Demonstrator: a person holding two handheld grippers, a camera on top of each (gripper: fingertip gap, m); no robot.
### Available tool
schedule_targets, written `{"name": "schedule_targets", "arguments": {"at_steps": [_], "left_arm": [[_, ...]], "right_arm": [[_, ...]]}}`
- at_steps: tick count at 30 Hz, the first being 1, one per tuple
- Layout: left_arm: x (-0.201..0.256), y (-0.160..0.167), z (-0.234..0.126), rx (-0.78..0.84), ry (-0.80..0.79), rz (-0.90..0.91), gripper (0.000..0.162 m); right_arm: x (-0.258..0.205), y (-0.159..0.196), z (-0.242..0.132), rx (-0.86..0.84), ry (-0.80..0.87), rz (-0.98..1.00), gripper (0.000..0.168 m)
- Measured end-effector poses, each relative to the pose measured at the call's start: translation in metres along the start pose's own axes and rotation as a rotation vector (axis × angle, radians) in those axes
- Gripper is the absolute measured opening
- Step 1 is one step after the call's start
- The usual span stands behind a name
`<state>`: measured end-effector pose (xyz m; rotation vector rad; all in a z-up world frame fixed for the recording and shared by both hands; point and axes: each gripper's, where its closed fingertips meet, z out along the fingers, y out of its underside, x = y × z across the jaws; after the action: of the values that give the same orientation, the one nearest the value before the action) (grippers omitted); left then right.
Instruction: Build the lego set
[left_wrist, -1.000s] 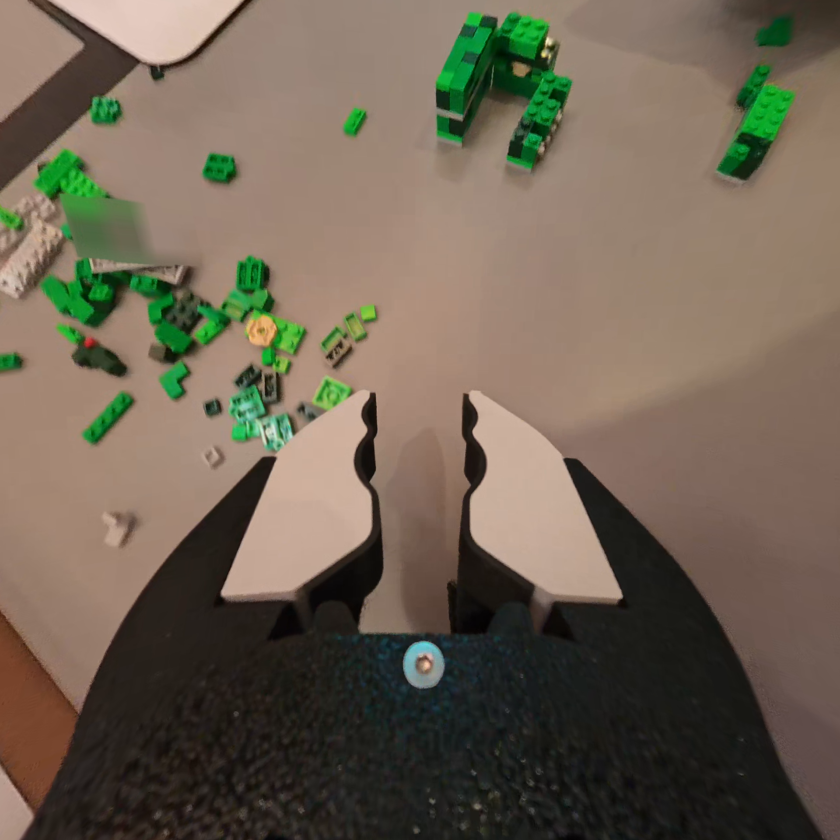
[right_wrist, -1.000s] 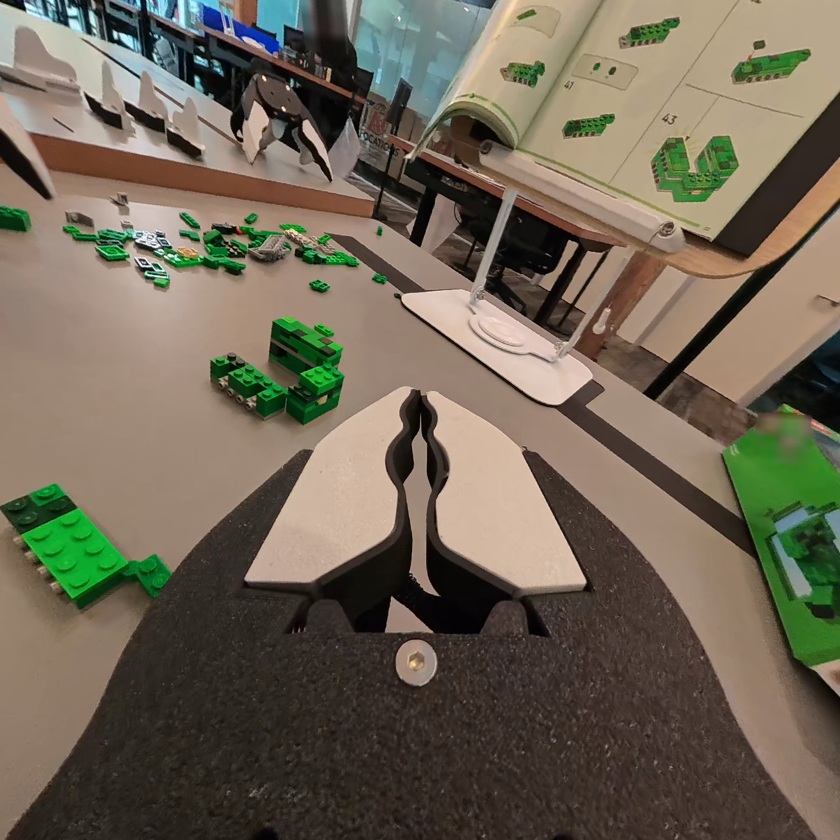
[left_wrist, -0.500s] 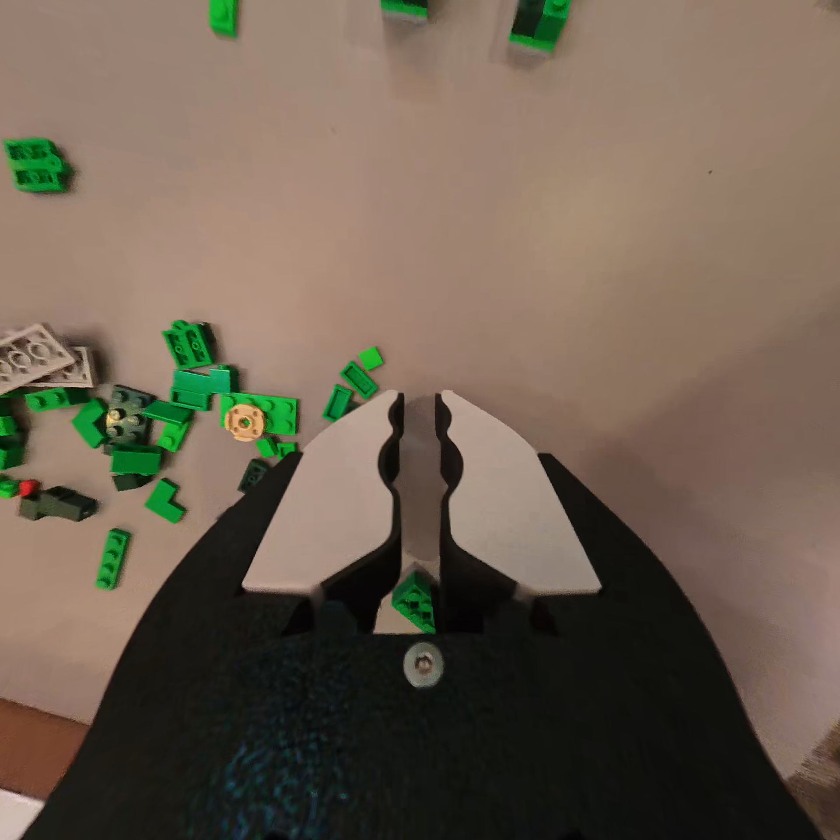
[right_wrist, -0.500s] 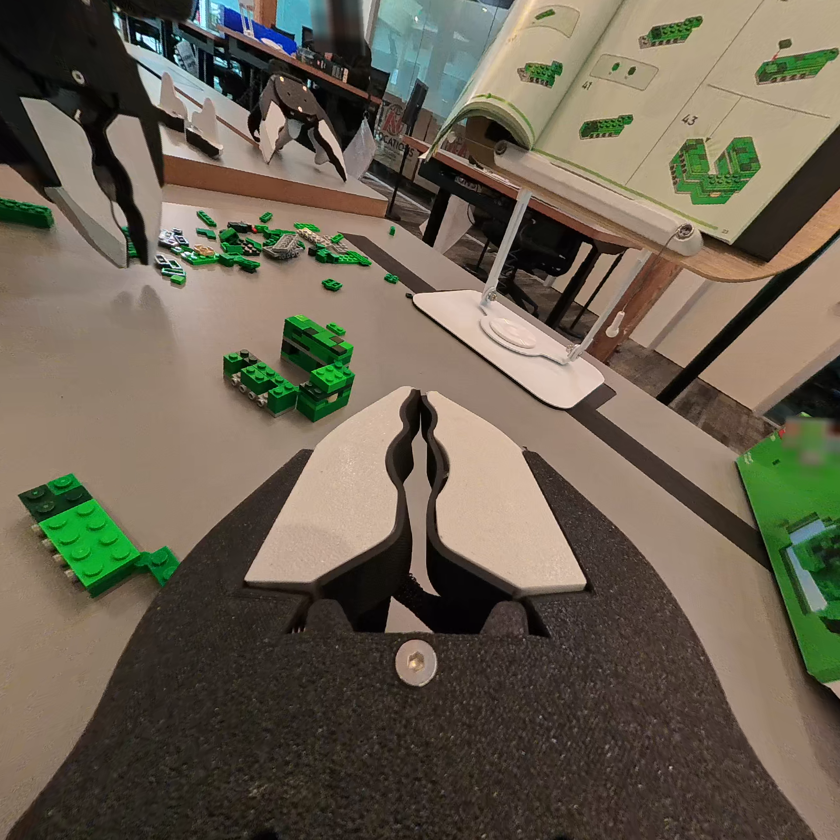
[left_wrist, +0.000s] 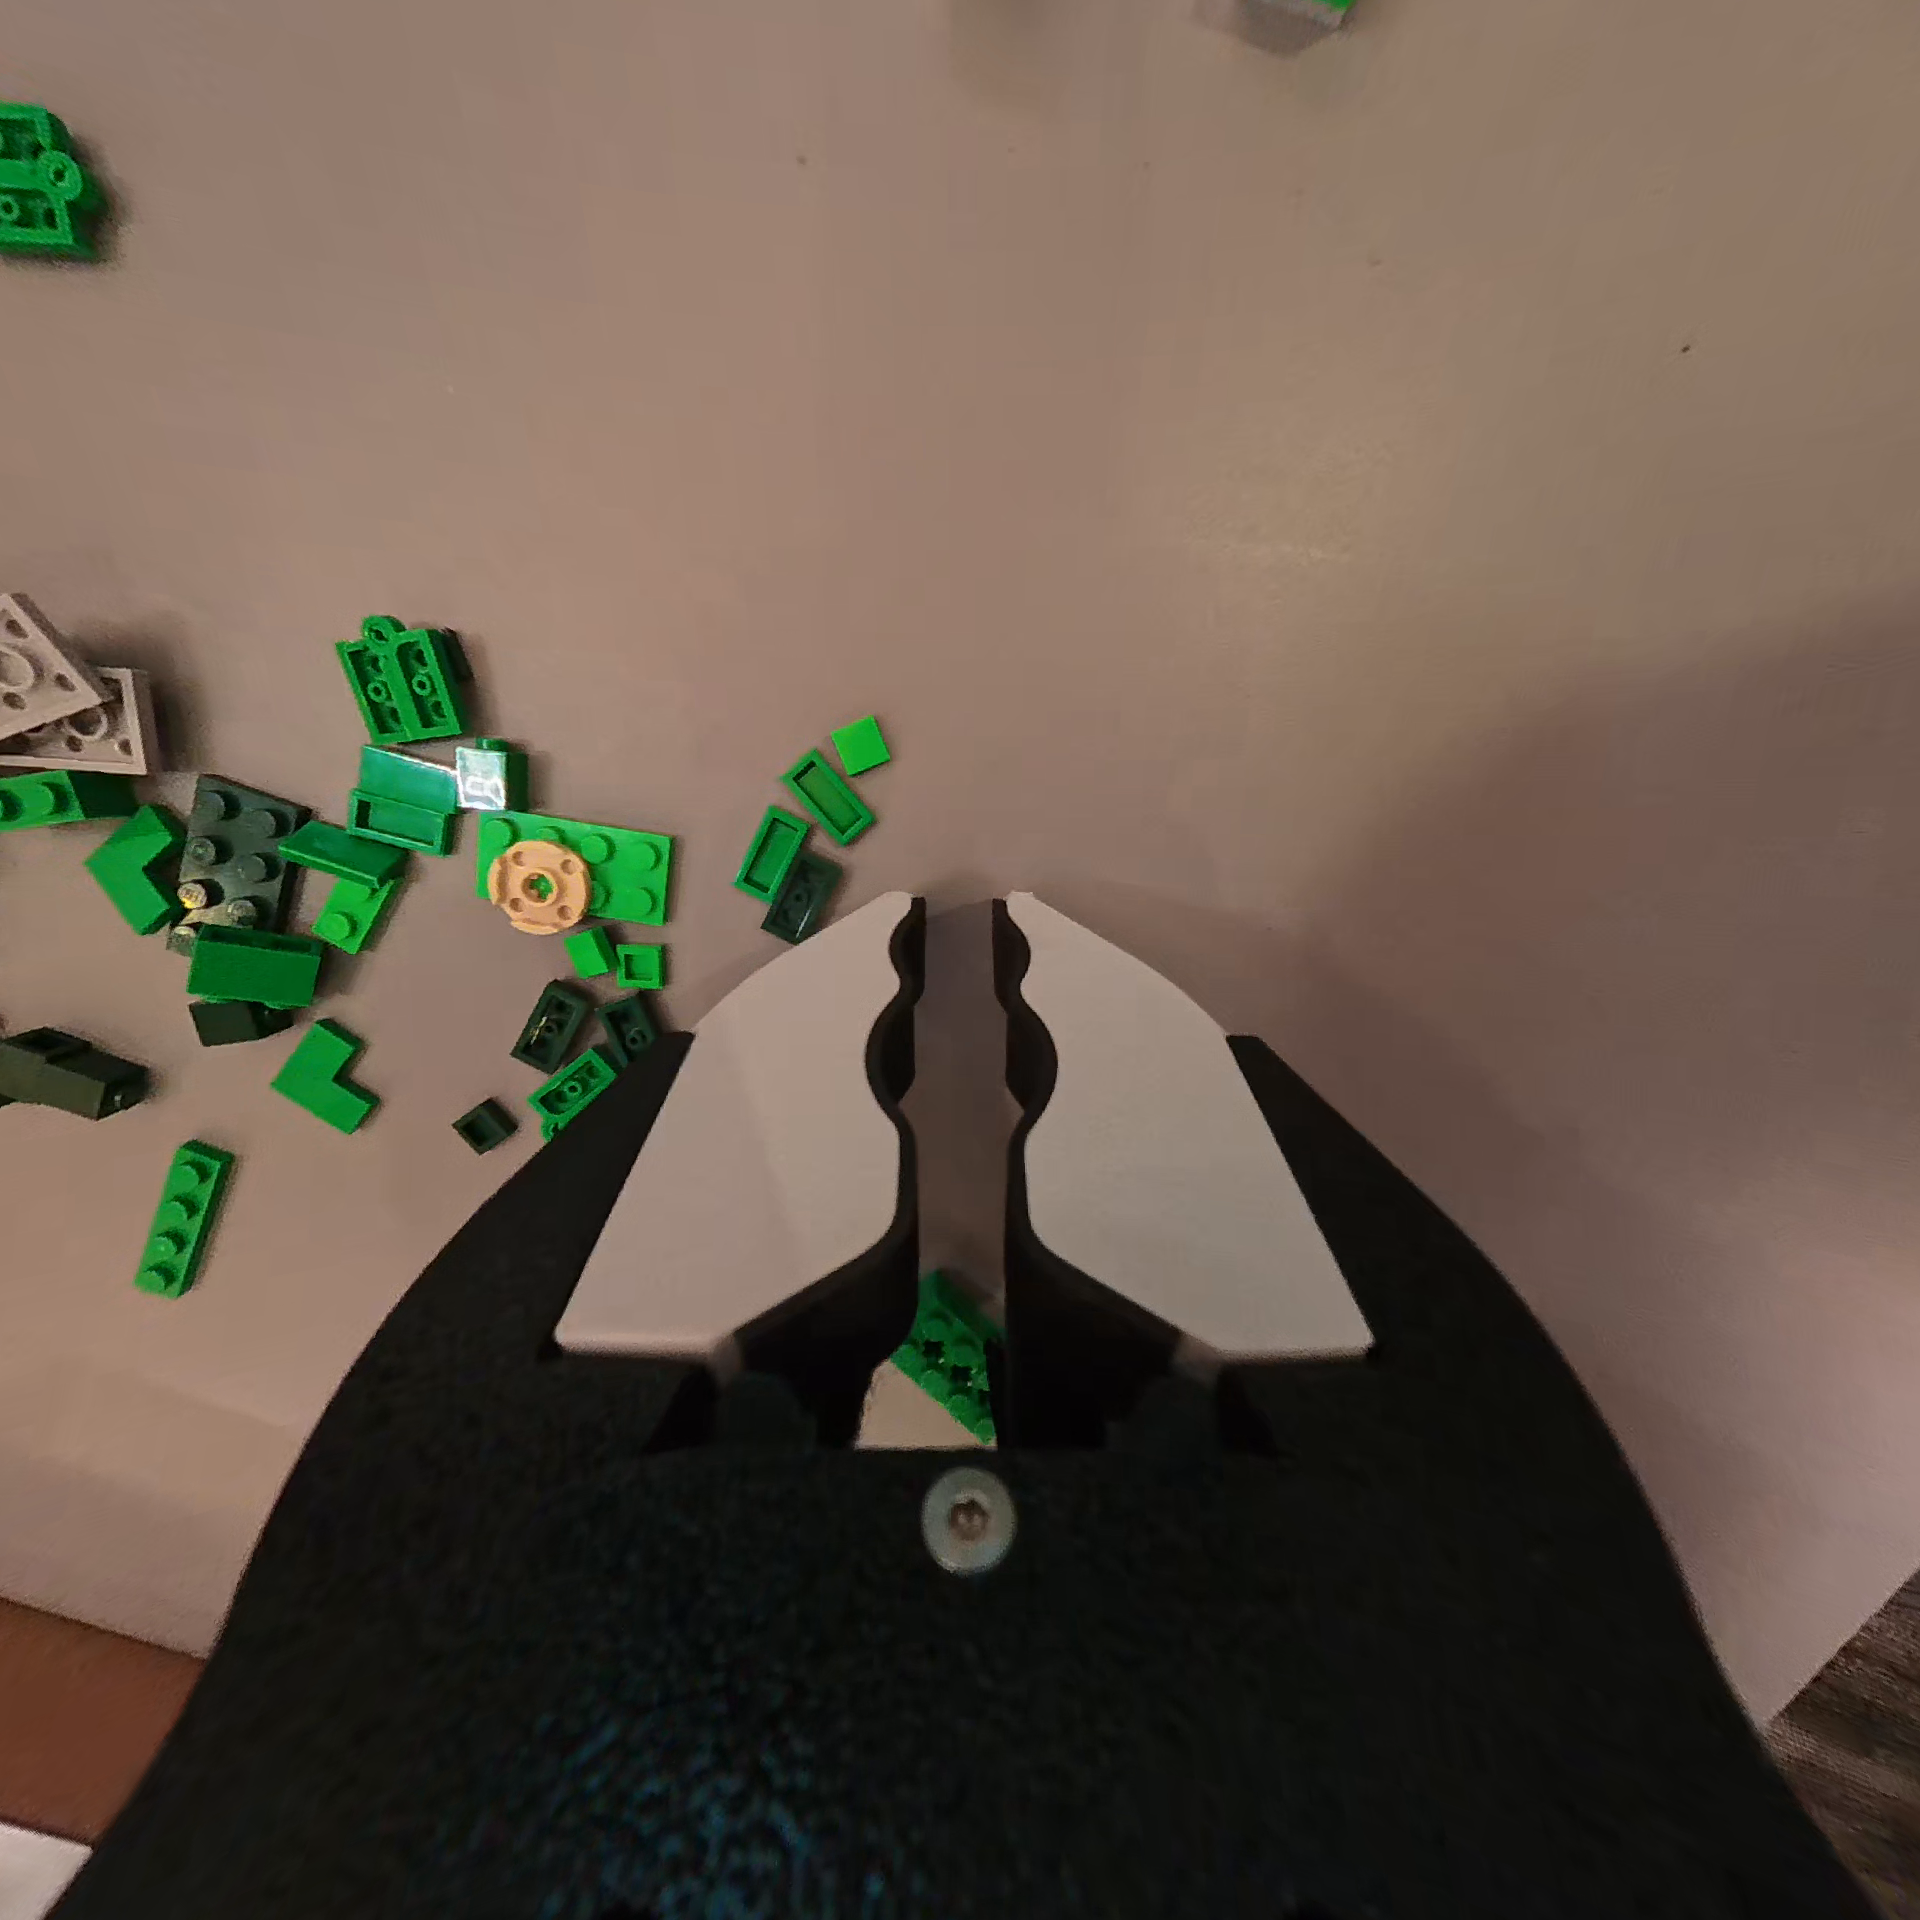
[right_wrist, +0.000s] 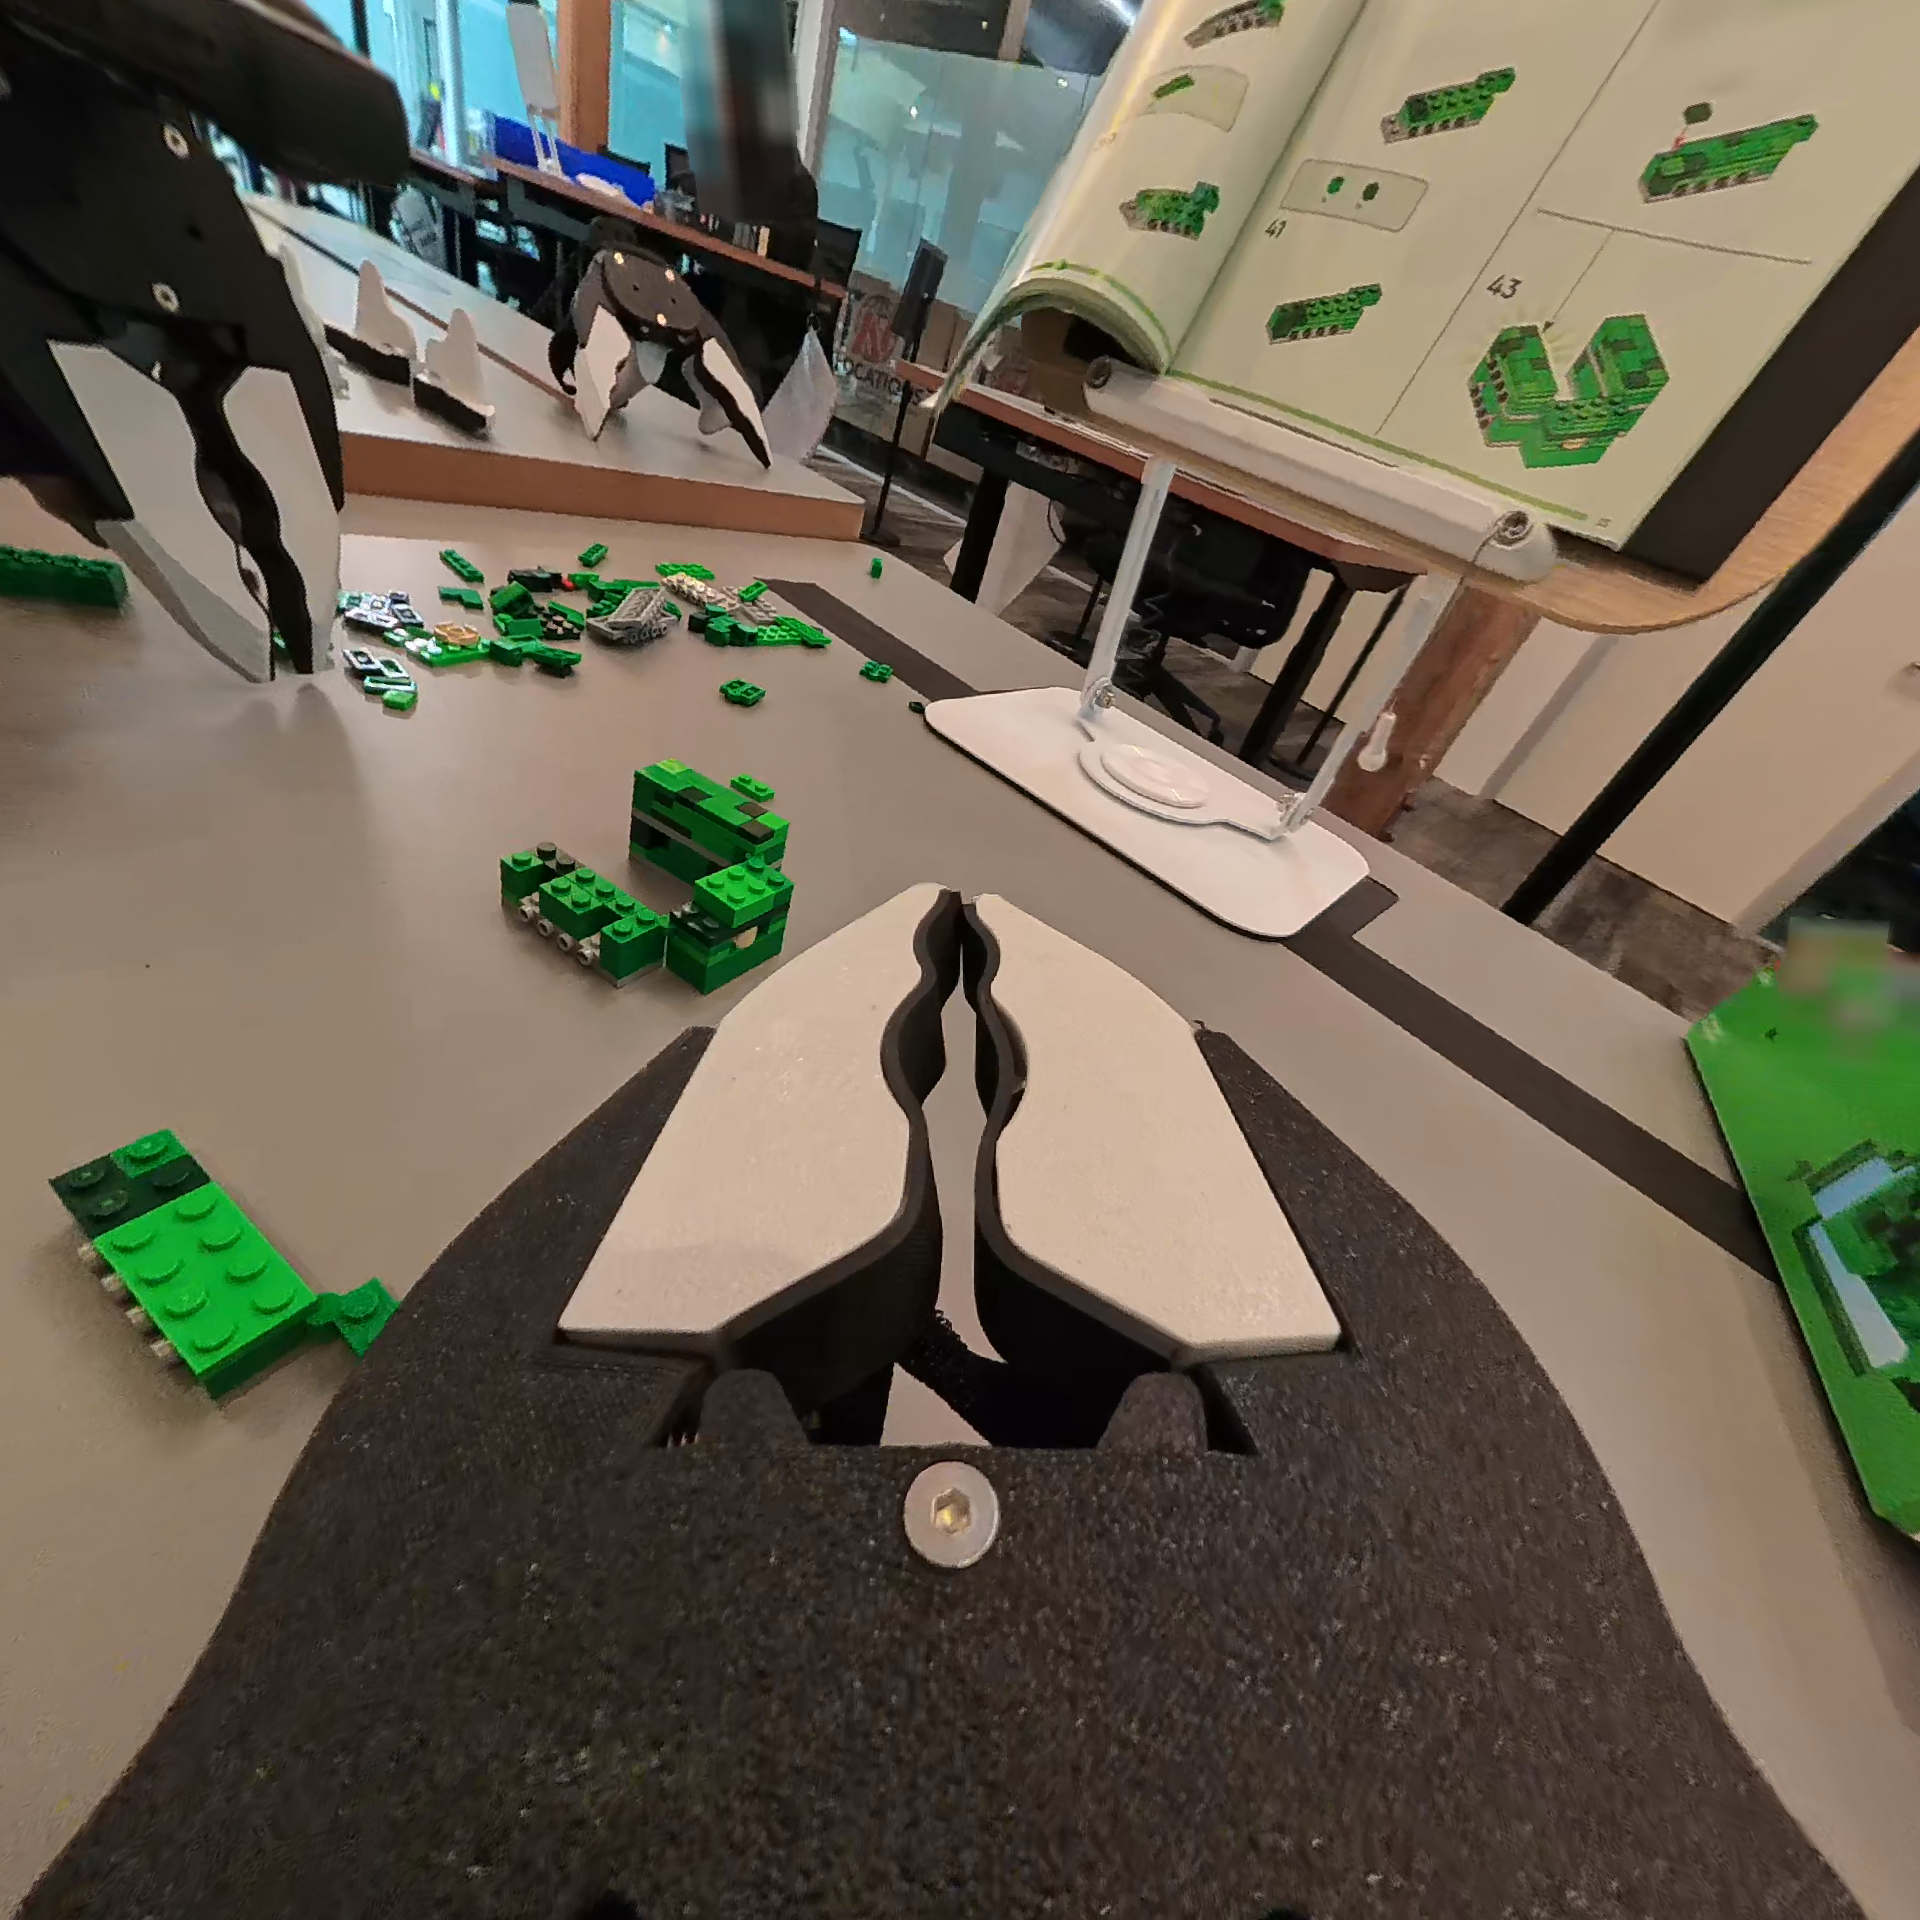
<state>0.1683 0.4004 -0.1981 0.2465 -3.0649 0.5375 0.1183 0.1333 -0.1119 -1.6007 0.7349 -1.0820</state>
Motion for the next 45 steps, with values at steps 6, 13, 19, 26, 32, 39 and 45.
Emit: {"name": "schedule_targets", "arguments": {"at_steps": [6, 13, 19, 26, 32, 39, 45], "left_arm": [[0.007, -0.005, -0.003, 0.047, 0.06, -0.027, 0.013], [-0.012, 0.003, -0.002, -0.005, -0.029, -0.048, 0.018], [-0.026, -0.006, -0.017, 0.032, -0.094, 0.014, 0.014], [-0.019, -0.01, -0.005, -0.098, -0.059, 0.058, 0.012], [-0.009, -0.009, 0.003, -0.082, -0.02, -0.069, 0.011], [-0.018, -0.01, 0.005, -0.045, -0.072, -0.132, 0.012], [-0.02, -0.015, 0.006, -0.023, -0.08, -0.096, 0.013]], "right_arm": [[0.002, 0.0, 0.0, 0.006, -0.002, 0.019, 0.0], [-0.002, 0.0, 0.0, -0.002, -0.009, -0.012, 0.0], [-0.003, 0.001, 0.001, -0.008, -0.016, -0.016, 0.0], [-0.006, 0.002, 0.002, -0.016, -0.023, -0.035, 0.0], [-0.006, 0.002, 0.002, -0.016, -0.027, -0.036, 0.0], [-0.008, 0.002, 0.002, -0.018, -0.029, -0.044, 0.0], [-0.008, 0.002, 0.002, -0.018, -0.033, -0.046, 0.0]]}}
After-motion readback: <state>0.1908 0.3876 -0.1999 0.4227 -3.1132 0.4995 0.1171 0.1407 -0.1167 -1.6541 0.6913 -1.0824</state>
